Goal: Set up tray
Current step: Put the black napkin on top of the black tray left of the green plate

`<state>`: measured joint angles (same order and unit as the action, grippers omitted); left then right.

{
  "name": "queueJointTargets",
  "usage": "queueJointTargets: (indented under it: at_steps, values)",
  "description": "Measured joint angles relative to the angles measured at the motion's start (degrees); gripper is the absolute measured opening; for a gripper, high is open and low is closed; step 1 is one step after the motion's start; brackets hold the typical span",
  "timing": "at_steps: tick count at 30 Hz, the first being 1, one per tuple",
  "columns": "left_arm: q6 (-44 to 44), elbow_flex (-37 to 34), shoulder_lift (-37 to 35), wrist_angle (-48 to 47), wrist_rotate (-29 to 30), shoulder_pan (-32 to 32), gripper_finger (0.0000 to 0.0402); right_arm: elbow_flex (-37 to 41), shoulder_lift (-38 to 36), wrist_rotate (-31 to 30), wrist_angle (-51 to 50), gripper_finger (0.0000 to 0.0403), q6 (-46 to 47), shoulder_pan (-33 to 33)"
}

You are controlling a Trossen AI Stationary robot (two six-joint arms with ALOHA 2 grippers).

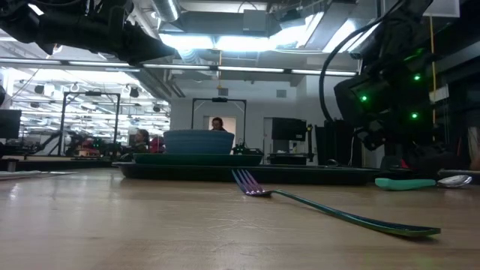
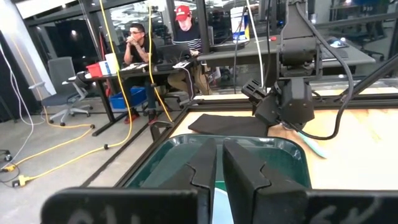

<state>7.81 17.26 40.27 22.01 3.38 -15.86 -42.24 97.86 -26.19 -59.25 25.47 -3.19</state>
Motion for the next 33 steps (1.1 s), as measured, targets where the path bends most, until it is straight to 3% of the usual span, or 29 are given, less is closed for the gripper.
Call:
queueJointTargets:
  at_steps: [4, 7, 18, 28, 33]
  values:
    - [-0.02, 0.0, 0.0, 0.01, 0.0, 0.0, 0.002, 0.0, 0.03, 0.48, 0.05, 0.0264, 0.68, -0.36]
    - [-0.02, 0.0, 0.0, 0.01, -0.02, 0.0, 0.002, 0.08, 0.1, 0.87, 0.43, 0.023, 1.97, -0.36]
    - [-0.13, 0.0, 0.0, 0.01, -0.02, 0.01, 0.0021, 0.5, 0.45, 3.18, 1.32, 0.002, 9.03, -0.47]
    - [-0.13, 0.0, 0.0, 0.01, -0.02, 0.01, 0.002, 0.61, -2.81, 11.58, -2.04, 0.0012, 11.92, -0.5]
    - [-0.09, 0.0, 0.0, 0.02, -0.02, 0.0, 0.0021, 0.57, -8.03, 11.37, -2.7, 0.0012, 13.56, -0.5]
